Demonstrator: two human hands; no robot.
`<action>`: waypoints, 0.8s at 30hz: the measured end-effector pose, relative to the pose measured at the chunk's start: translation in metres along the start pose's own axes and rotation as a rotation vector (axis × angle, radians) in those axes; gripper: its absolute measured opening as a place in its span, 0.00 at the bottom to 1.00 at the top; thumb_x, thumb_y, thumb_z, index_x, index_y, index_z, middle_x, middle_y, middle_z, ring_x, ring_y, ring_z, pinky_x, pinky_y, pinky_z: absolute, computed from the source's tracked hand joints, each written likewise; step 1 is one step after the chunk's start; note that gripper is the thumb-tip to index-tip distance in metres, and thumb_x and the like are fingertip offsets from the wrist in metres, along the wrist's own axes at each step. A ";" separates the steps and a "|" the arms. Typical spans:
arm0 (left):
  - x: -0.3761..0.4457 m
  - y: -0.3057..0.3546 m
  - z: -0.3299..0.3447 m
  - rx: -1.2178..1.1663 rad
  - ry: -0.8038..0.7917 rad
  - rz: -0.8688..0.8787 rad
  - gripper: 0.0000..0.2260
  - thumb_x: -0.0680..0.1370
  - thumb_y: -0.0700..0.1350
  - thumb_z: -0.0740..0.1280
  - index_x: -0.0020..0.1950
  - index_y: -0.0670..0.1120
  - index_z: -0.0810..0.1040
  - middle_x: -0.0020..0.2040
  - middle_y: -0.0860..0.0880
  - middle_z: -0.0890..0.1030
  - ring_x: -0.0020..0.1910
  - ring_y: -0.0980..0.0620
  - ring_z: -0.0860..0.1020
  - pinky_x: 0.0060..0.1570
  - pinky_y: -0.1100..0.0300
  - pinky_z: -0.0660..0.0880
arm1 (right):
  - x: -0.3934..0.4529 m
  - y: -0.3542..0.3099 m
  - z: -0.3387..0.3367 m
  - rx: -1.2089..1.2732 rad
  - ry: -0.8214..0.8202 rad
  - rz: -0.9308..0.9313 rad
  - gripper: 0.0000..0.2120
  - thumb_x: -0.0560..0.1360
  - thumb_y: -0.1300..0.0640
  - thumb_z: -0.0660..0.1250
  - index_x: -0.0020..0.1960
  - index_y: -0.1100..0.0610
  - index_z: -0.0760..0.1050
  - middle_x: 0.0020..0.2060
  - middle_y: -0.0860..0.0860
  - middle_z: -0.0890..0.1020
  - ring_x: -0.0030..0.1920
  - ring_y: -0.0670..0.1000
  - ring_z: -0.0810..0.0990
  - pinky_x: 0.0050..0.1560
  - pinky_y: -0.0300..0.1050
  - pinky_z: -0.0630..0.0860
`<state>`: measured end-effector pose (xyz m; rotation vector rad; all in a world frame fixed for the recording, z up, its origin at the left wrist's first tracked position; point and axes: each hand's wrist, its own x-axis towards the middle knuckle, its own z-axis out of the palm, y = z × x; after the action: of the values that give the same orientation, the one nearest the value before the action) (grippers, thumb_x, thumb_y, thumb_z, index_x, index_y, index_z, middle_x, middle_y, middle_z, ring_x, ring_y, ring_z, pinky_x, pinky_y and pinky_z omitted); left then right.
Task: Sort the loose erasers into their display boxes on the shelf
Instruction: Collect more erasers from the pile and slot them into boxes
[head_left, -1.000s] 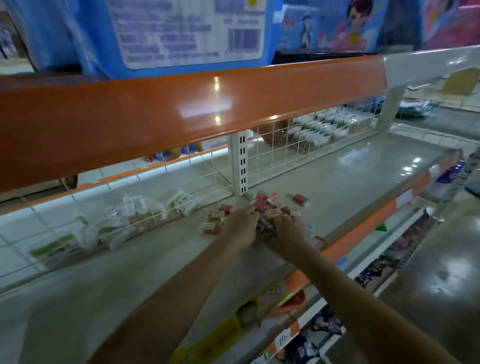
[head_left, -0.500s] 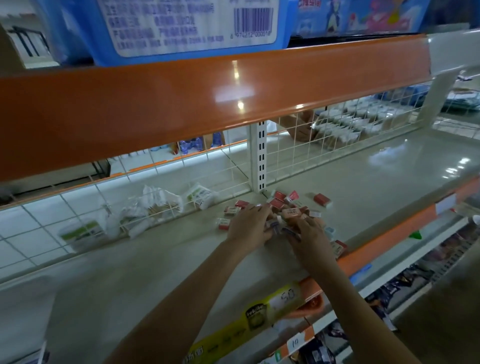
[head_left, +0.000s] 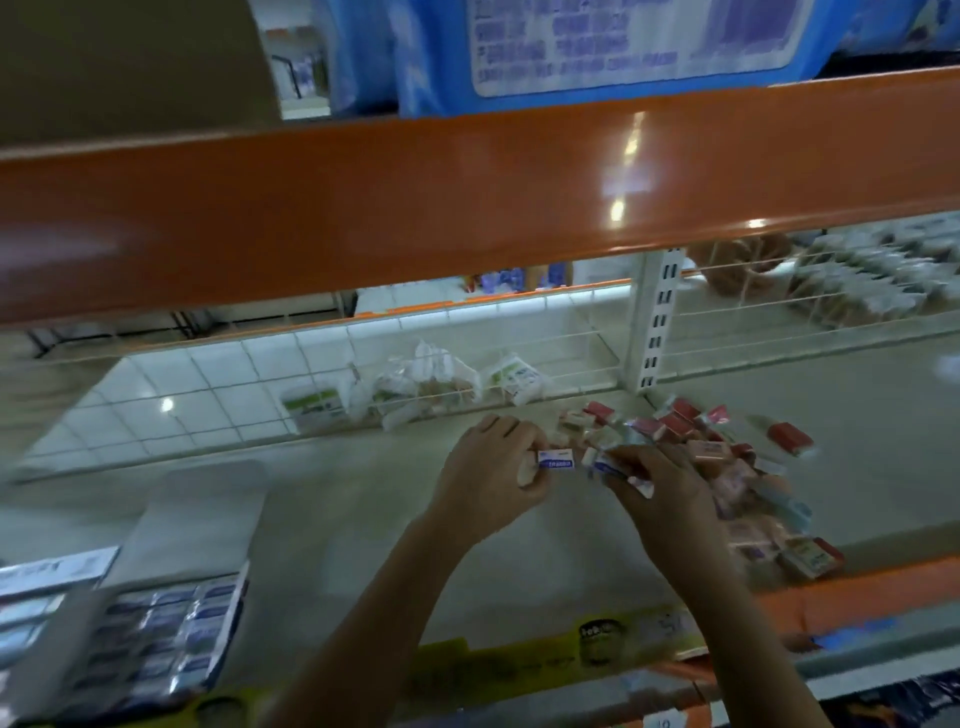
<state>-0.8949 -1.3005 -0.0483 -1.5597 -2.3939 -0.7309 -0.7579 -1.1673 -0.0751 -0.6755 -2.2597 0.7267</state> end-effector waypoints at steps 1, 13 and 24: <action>-0.008 -0.005 -0.007 0.002 0.010 -0.018 0.11 0.68 0.51 0.63 0.46 0.49 0.78 0.43 0.53 0.78 0.44 0.52 0.73 0.43 0.61 0.70 | 0.000 -0.008 0.005 0.002 -0.015 -0.023 0.10 0.70 0.62 0.73 0.50 0.61 0.80 0.45 0.55 0.79 0.44 0.53 0.78 0.43 0.39 0.68; -0.138 -0.096 -0.113 0.082 0.093 -0.296 0.07 0.69 0.48 0.68 0.45 0.51 0.80 0.42 0.58 0.79 0.45 0.60 0.70 0.44 0.68 0.67 | -0.022 -0.147 0.093 0.198 -0.302 -0.271 0.07 0.70 0.61 0.72 0.48 0.56 0.81 0.40 0.42 0.73 0.40 0.38 0.74 0.43 0.24 0.69; -0.238 -0.177 -0.184 0.115 -0.073 -0.386 0.10 0.75 0.52 0.66 0.55 0.54 0.77 0.52 0.60 0.76 0.53 0.62 0.68 0.47 0.72 0.62 | -0.068 -0.253 0.161 0.141 -0.491 -0.433 0.09 0.72 0.58 0.70 0.53 0.54 0.80 0.40 0.37 0.69 0.41 0.40 0.73 0.42 0.24 0.65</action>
<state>-0.9711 -1.6411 -0.0412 -1.1098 -2.7745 -0.5941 -0.8954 -1.4400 -0.0406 0.0836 -2.6303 0.8878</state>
